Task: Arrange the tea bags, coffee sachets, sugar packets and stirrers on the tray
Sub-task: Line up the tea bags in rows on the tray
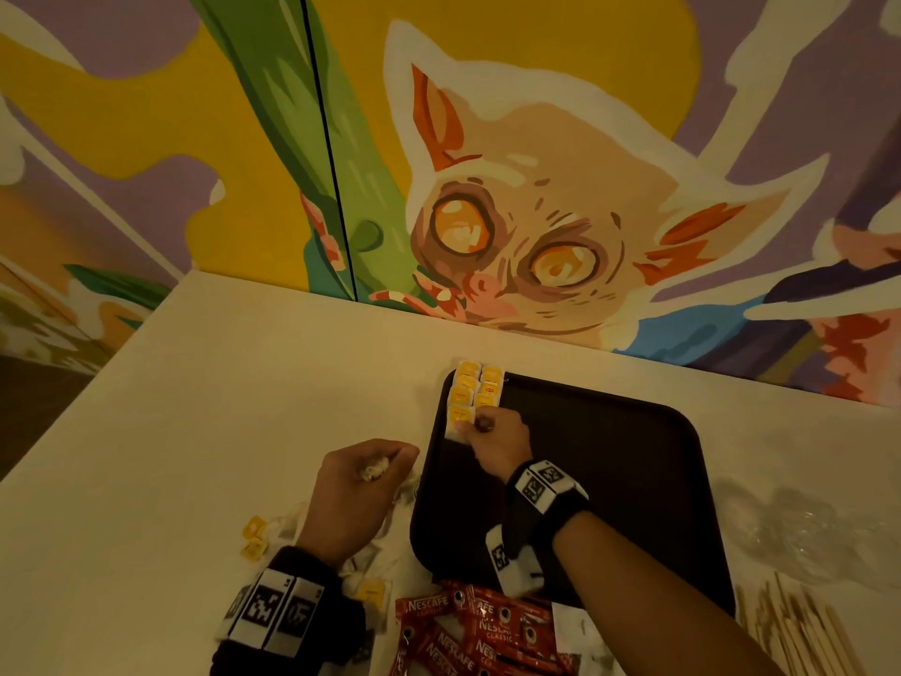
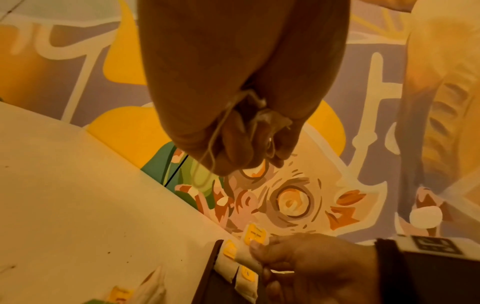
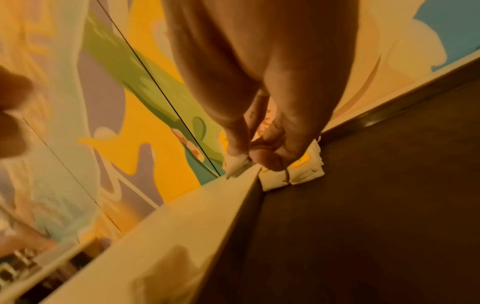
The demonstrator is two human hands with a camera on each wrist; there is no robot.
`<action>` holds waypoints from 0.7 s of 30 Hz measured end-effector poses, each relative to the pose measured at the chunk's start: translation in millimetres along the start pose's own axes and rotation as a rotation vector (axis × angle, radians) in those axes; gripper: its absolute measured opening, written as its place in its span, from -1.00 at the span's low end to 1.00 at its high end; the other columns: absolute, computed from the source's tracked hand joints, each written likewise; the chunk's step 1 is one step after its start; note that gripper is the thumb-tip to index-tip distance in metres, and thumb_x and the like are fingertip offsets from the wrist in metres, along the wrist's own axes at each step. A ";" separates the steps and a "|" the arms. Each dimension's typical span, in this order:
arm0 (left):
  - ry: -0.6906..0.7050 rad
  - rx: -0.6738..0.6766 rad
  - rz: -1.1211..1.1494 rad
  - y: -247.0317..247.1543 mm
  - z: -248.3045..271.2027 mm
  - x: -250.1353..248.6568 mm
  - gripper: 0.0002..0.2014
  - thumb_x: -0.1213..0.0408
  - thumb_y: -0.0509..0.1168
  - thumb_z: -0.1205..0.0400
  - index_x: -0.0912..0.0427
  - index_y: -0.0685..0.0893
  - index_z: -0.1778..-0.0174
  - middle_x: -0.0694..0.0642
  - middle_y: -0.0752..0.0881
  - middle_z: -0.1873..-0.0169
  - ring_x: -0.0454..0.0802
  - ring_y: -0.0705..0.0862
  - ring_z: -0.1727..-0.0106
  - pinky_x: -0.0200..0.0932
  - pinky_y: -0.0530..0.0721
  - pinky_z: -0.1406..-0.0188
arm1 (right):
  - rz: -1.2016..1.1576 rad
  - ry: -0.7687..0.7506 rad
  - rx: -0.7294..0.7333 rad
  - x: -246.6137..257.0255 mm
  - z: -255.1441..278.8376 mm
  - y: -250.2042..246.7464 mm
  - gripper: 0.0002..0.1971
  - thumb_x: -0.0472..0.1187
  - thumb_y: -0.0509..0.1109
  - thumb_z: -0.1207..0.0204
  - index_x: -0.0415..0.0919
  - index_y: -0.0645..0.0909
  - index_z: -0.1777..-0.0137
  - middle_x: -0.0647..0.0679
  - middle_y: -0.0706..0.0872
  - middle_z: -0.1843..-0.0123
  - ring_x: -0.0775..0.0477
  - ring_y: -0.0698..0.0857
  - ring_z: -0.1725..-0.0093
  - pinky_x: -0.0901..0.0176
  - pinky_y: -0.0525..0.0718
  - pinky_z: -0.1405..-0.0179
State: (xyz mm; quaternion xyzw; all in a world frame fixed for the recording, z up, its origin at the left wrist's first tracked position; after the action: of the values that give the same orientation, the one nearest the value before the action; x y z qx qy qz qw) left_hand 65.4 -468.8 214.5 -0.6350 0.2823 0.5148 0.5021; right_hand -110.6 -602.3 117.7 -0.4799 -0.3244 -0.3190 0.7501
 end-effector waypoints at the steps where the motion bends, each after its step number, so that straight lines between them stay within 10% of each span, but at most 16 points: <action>1: -0.003 0.000 0.003 -1.1 -0.3 2.2 -0.89 0.27 0.44 -0.58 -0.01 0.84 0.20 -0.25 0.81 0.25 -0.32 0.75 0.12 -0.44 0.62 0.09 | 0.058 -0.014 0.001 1.7 -8.8 1.2 -0.83 -0.13 0.45 -0.59 -0.23 0.77 -0.02 -0.05 0.78 0.03 0.04 0.69 0.05 0.26 0.60 0.07; 7: -0.029 -0.003 0.036 -6.0 -2.4 11.4 -0.91 0.29 0.44 -0.58 0.05 0.84 0.18 -0.22 0.82 0.24 -0.32 0.75 0.11 -0.49 0.59 0.11 | 0.275 0.066 0.087 -21.6 -61.5 29.1 -0.75 -0.08 0.48 -0.52 -0.04 0.56 0.36 -0.22 0.74 0.04 -0.26 0.72 -0.05 -0.01 0.77 -0.04; 21: -0.134 0.005 0.086 -4.9 -11.9 24.6 -0.88 0.25 0.39 -0.62 0.06 0.84 0.16 -0.21 0.81 0.25 -0.26 0.74 0.25 -0.21 0.68 0.22 | 0.157 0.113 -0.050 -41.9 -71.9 28.2 -0.69 -0.28 0.57 -0.40 0.05 0.47 0.20 -0.31 0.67 -0.12 -0.25 0.78 0.12 -0.10 0.83 0.08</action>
State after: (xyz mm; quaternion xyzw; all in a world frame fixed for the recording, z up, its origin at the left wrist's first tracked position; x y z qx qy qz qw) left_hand 81.7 -474.3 192.8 -0.5850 0.2764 0.5765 0.4990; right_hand -99.9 -652.5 46.4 -0.5037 -0.2349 -0.2940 0.7776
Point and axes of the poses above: each hand's wrist, its own z-axis away from the middle knuckle, its own y-axis out of the palm, x = y × z, the point moved 10 cm from there along -z, towards the middle knuckle
